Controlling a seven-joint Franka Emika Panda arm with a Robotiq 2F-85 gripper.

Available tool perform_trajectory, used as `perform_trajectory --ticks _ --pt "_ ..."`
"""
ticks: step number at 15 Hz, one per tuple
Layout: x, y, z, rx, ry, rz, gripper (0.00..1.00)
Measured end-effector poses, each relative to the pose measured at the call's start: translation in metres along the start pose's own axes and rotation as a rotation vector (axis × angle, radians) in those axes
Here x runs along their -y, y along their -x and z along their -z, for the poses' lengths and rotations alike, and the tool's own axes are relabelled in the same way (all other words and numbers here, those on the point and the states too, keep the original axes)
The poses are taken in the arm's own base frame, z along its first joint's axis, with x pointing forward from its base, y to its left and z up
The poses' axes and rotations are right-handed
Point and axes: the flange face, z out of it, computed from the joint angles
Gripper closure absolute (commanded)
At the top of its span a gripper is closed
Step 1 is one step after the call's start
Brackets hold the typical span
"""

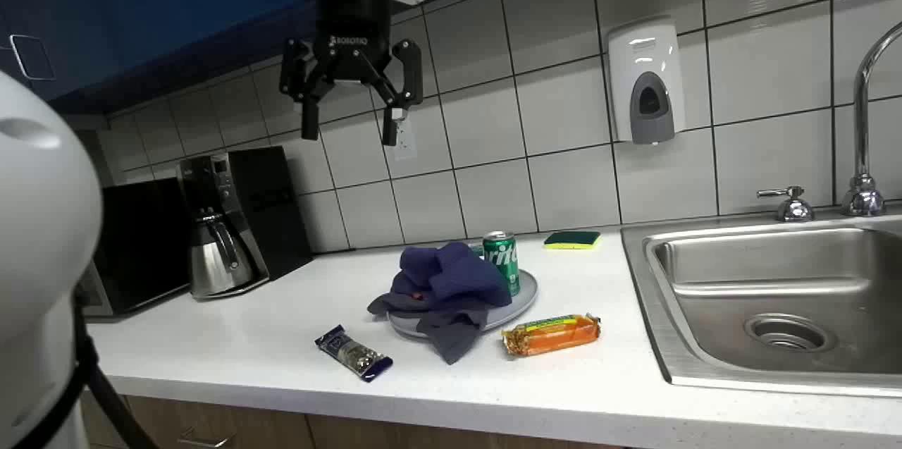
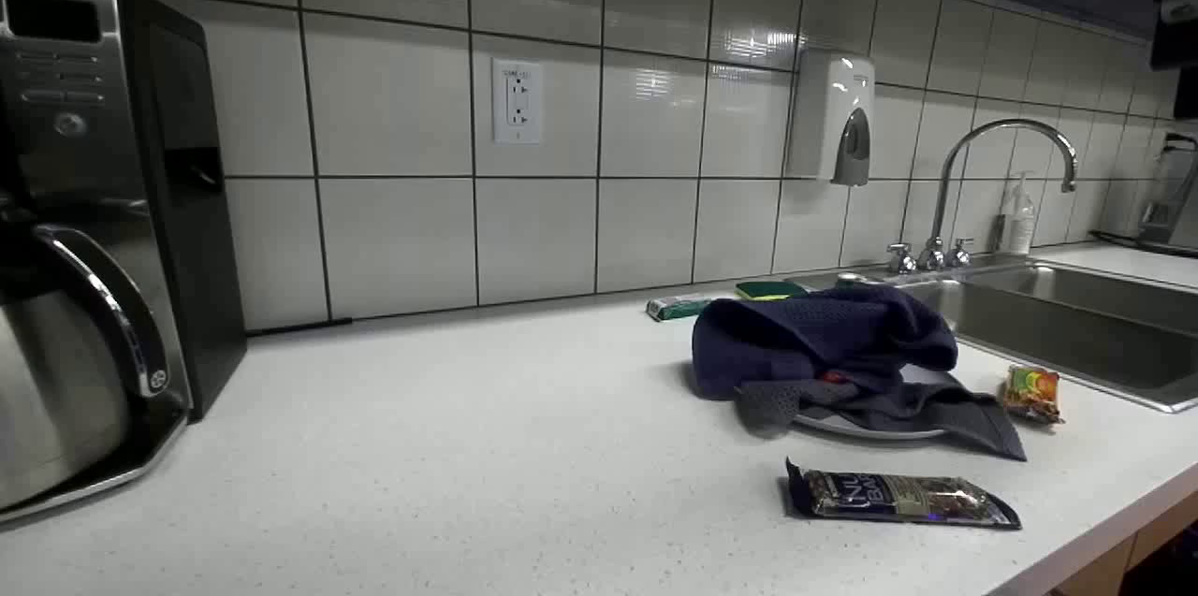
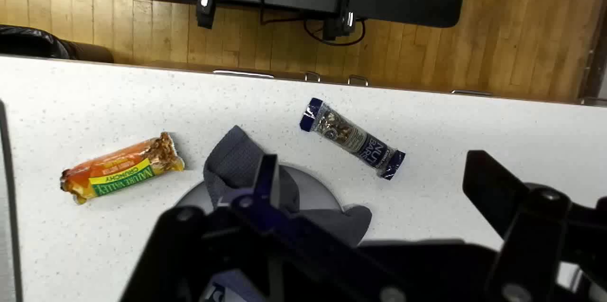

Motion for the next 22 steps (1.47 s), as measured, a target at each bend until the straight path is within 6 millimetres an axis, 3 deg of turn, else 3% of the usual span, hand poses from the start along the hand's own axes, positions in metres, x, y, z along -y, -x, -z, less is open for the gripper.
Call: perform_trajectory --ticks 9,12,22 --pt "0.000 0.000 -0.001 0.002 0.000 0.000 0.00" --pt "-0.002 -0.003 -0.009 0.017 0.001 -0.003 0.00" --pt "-0.022 -0.045 -0.052 0.022 0.104 0.026 0.00"
